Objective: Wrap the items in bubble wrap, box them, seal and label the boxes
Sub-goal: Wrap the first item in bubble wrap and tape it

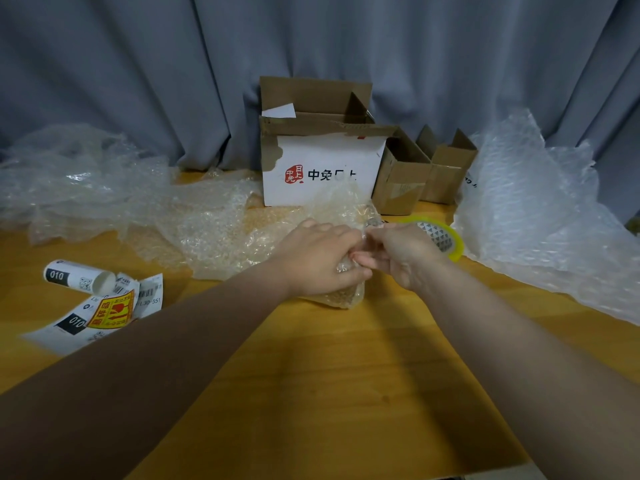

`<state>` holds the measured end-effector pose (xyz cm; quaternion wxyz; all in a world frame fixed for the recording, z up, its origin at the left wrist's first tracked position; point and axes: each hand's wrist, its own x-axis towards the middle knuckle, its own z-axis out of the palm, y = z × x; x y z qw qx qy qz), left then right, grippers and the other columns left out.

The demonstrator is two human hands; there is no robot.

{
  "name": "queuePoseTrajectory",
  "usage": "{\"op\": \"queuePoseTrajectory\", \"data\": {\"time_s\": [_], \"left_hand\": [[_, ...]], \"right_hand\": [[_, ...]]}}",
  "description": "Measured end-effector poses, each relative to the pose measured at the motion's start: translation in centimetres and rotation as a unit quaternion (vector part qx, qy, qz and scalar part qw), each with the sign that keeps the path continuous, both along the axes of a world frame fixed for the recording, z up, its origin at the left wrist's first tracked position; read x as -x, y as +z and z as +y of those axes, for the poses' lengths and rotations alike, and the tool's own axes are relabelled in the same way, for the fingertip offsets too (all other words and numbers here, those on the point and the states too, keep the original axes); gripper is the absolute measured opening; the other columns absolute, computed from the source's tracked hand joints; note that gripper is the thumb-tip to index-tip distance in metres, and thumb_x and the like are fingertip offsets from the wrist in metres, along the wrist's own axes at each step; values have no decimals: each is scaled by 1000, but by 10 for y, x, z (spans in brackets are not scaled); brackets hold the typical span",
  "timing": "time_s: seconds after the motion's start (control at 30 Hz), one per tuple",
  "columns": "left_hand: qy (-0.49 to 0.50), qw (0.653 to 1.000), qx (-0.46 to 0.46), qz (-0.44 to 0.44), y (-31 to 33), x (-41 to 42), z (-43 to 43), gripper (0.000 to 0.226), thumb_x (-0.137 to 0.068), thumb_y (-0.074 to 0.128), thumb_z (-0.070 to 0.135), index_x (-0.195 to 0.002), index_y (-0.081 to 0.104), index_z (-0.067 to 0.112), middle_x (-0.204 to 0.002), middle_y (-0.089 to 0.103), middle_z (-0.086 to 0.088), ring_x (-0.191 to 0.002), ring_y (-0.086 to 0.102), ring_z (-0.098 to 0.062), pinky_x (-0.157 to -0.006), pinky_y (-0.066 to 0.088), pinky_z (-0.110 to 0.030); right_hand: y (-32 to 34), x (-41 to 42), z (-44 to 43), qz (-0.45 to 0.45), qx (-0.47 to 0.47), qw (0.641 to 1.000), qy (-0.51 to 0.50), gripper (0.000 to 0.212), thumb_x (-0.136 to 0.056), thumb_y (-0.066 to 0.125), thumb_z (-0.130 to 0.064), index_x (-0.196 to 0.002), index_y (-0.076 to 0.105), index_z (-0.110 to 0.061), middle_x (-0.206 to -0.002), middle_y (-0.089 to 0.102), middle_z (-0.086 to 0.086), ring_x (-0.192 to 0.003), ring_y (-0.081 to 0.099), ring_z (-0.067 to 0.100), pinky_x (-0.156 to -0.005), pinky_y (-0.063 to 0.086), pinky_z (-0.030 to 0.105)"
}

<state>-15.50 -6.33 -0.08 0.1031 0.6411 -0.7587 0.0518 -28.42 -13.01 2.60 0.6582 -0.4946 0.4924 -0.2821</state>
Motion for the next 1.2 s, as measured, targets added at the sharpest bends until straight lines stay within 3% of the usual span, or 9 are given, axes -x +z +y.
{"op": "queuePoseTrajectory", "data": {"time_s": [0.2,0.33,0.6,0.73,0.87,0.93,1.0,1.07,1.2], "left_hand": [[-2,1000,12,26,2,-2,-9,18,-95,39,39,-100,52,28,-98,50,8,-102,46,-15,-89,27,-32],[10,998,55,7,-1,-2,-18,17,-93,41,39,-94,56,31,-100,38,7,-102,32,-14,-92,20,-33],[-14,996,10,88,6,0,-22,11,-86,51,23,-86,40,25,-89,41,8,-84,40,-10,-71,28,-26],[-18,993,29,112,7,-3,-21,9,-89,48,18,-94,41,20,-69,46,11,-75,48,-17,-64,39,-33],[-22,996,16,89,16,-8,-10,23,-96,42,37,-103,48,16,-84,58,2,-82,55,-19,-67,39,-32],[-36,998,-48,17,15,-15,2,49,-85,47,61,-114,51,21,-105,60,3,-101,53,-17,-86,38,-30],[-37,997,-65,-26,9,-23,15,73,-72,56,71,-130,46,28,-133,47,5,-127,35,-17,-108,18,-33],[-9,998,-59,-15,2,-28,24,79,-70,66,64,-138,36,36,-145,27,3,-136,16,-19,-112,7,-40],[-11,998,-33,47,-6,-29,21,75,-72,73,51,-138,41,34,-141,33,0,-134,22,-19,-111,22,-39]], "right_hand": [[-7,12,-10,117,194,973,54,13,-91,63,-10,-86,69,0,-63,59,9,-48,49,4,-47,40,13],[-28,22,-4,44,258,963,59,14,-90,63,-4,-82,71,3,-76,66,18,-71,57,18,-71,50,33],[-52,31,4,-9,285,946,155,21,-82,72,-5,-86,55,-17,-87,56,3,-81,52,12,-73,45,21],[-54,27,4,149,402,885,183,39,-69,84,-30,-85,49,-31,-98,56,1,-87,55,16,-77,48,30],[-53,26,0,147,413,880,180,36,-70,83,-34,-89,53,-29,-93,55,-2,-81,53,13,-74,48,32],[-52,27,-4,134,392,889,195,42,-68,82,-38,-97,56,-24,-99,59,4,-86,57,18,-78,51,38],[-50,25,-6,133,369,896,210,37,-68,84,-35,-89,54,-28,-98,55,2,-85,54,18,-77,49,36],[-48,22,-6,126,361,898,217,34,-70,84,-27,-77,51,-25,-93,47,-1,-81,48,15,-74,43,31],[-44,16,-1,108,373,909,153,25,-81,75,-26,-83,60,-6,-90,56,4,-85,55,18,-77,44,31]]}}
